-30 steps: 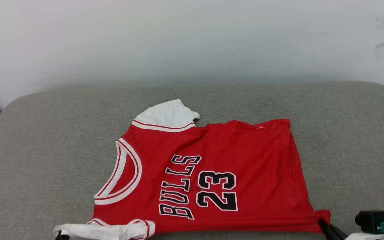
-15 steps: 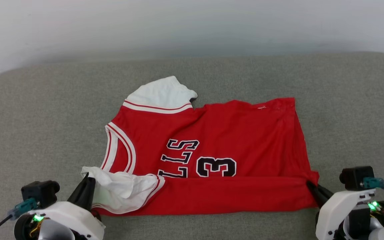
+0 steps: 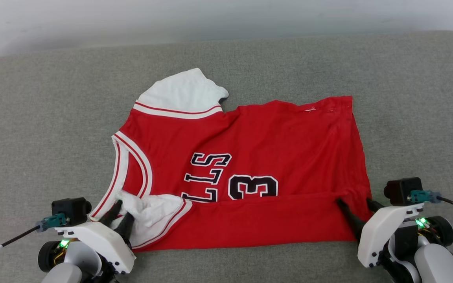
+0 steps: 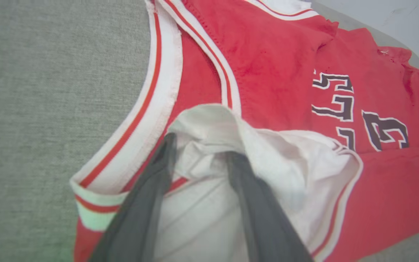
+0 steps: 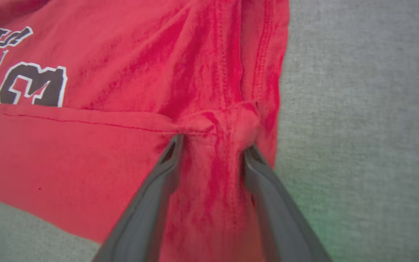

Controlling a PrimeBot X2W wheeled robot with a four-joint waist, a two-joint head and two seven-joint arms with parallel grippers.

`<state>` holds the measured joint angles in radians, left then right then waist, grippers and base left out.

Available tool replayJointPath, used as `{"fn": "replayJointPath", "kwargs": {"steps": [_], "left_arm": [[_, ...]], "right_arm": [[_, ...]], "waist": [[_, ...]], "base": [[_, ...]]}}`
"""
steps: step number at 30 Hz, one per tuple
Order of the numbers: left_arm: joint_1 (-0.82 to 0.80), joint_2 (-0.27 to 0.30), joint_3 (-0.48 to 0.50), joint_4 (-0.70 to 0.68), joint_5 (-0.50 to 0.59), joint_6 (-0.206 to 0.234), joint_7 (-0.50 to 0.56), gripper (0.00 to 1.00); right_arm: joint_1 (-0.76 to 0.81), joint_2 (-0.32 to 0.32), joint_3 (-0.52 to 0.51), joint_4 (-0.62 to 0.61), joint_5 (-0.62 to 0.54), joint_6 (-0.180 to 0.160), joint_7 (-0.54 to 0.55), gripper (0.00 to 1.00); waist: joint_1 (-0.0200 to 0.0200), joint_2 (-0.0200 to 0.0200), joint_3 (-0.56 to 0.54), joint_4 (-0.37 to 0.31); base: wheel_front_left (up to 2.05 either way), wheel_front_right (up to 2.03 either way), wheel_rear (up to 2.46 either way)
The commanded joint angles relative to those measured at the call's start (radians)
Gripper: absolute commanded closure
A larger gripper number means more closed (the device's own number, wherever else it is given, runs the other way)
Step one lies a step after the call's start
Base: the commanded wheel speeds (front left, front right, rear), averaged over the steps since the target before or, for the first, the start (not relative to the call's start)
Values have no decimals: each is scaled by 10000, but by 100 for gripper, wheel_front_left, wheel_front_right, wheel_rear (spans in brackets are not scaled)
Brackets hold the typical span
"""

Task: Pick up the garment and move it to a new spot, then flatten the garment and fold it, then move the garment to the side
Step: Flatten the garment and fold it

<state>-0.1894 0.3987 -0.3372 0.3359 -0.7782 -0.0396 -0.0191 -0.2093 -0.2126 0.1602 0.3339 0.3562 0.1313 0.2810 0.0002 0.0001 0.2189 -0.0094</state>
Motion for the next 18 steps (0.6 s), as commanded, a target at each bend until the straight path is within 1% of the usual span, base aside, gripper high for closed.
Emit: {"fn": "replayJointPath", "kwargs": {"steps": [1, 3, 5, 10, 13, 18], "left_arm": [[-87, 13, 7, 105, -32, -47, 43, 0], [-133, 112, 68, 210, -4, -76, -100, 0], [-44, 288, 110, 206, 59, -56, -83, 0], [249, 934, 205, -127, 139, 162, 365, 0], [554, 1379, 311, -498, 36, 382, 861, 0], [1512, 2150, 474, -1406, -571, 755, 2372, 0]], "right_arm": [[-31, -1, 76, 135, 75, -11, -104, 0], [-33, -78, 152, 172, 141, -11, -328, 0], [-23, -85, 93, -42, 110, -9, -901, 0], [353, 114, -280, -536, -84, -8, -2103, 0], [648, 291, -468, -879, -238, -8, -2519, 0], [1056, 518, -476, -1482, -438, -9, -2530, 0]], "waist": [[-2, -1, -87, -5], [-2, -1, -260, -39], [-2, -1, -469, -85], [-2, -1, -1000, -202], [-2, -1, -1344, -296], [-2, -1, -1610, -616]], "base": [[0, 0, 0], [0, 0, 0], [0, 0, 0], [0, 0, 0], [0, 0, 0], [0, 0, 0]]}}
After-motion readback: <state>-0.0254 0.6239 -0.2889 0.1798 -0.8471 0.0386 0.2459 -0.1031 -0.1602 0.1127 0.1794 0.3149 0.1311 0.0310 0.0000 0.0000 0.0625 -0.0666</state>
